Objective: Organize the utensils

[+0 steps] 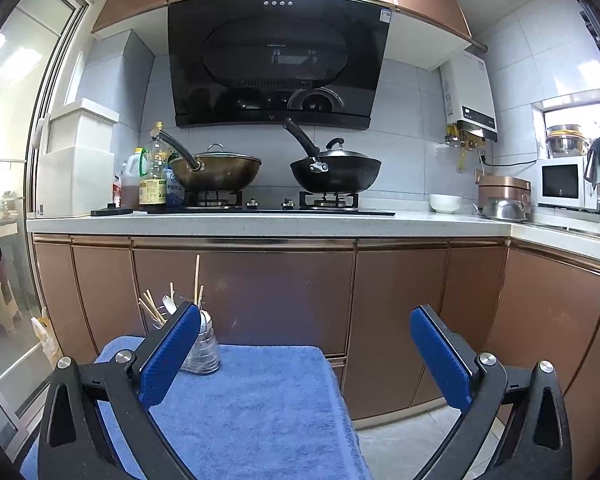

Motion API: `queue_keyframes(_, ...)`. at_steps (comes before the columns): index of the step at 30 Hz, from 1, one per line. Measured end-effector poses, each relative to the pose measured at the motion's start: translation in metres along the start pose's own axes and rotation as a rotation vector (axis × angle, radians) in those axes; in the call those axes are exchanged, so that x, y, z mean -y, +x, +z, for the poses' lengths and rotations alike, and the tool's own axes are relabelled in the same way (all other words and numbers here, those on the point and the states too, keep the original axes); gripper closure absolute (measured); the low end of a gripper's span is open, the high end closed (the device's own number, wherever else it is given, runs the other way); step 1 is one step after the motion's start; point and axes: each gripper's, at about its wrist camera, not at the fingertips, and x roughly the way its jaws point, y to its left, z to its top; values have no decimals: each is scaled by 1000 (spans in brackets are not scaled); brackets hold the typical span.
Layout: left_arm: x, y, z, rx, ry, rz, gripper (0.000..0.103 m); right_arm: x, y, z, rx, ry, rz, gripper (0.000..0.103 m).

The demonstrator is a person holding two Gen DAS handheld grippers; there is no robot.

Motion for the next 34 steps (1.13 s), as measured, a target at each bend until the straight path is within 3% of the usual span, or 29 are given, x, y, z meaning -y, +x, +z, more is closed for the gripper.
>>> queue_keyframes(34,6,-1,-3,-17,-4,-7,25,4,-4,-5,-8,1,-12,0)
